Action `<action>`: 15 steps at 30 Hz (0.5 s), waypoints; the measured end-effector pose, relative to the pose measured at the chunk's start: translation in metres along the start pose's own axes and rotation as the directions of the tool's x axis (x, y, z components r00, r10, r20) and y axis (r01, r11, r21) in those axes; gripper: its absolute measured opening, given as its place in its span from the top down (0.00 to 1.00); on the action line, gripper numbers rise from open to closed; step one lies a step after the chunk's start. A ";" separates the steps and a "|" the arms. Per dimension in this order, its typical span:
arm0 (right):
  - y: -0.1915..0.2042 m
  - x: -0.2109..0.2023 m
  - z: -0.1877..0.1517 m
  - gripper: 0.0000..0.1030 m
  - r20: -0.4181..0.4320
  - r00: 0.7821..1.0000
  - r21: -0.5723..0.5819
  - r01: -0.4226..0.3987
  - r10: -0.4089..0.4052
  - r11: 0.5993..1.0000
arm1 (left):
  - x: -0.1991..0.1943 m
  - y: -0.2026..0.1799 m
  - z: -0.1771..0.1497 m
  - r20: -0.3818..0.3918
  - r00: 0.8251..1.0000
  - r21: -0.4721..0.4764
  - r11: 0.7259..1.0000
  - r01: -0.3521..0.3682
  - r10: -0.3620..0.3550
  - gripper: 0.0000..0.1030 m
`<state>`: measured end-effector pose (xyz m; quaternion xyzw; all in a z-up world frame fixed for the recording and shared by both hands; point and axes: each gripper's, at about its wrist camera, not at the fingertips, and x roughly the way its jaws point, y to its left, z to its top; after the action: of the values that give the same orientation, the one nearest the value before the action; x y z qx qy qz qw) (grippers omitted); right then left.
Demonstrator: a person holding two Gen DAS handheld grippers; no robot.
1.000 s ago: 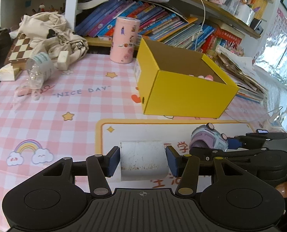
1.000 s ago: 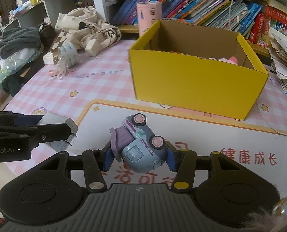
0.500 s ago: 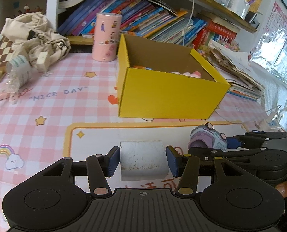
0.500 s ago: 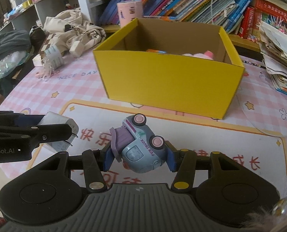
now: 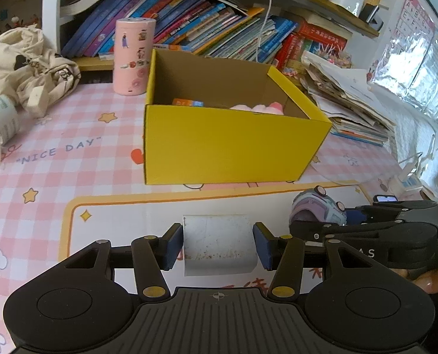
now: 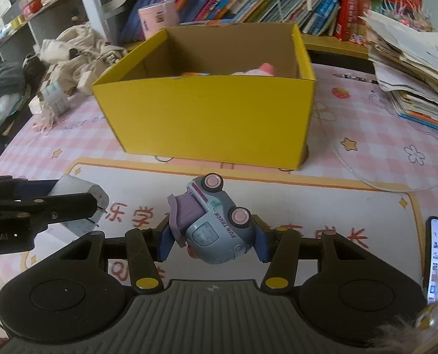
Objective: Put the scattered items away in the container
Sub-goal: 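Lift the tissue pack and toy car and carry both toward the yellow box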
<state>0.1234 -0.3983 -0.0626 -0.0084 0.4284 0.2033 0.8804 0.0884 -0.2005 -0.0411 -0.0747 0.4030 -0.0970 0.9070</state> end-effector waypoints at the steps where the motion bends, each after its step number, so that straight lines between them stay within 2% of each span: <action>1: -0.003 -0.001 0.000 0.52 0.001 1.000 0.008 0.002 -0.002 1.000 | 0.001 -0.002 0.001 0.000 1.000 0.004 1.000 0.001 -0.001 0.51; 9: -0.030 -0.009 0.004 0.52 0.020 1.000 0.080 0.013 -0.015 0.997 | -0.002 -0.013 0.011 0.018 1.000 0.028 1.000 0.005 -0.006 0.51; 15: -0.032 -0.017 0.010 0.52 0.046 0.999 0.091 -0.004 0.000 0.996 | -0.007 -0.016 0.019 0.040 0.999 0.025 1.000 0.015 -0.016 0.51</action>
<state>0.1336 -0.4318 -0.0488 0.0366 0.4167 0.1847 0.8894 0.0963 -0.2132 -0.0202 -0.0684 0.3829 -0.1073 0.9150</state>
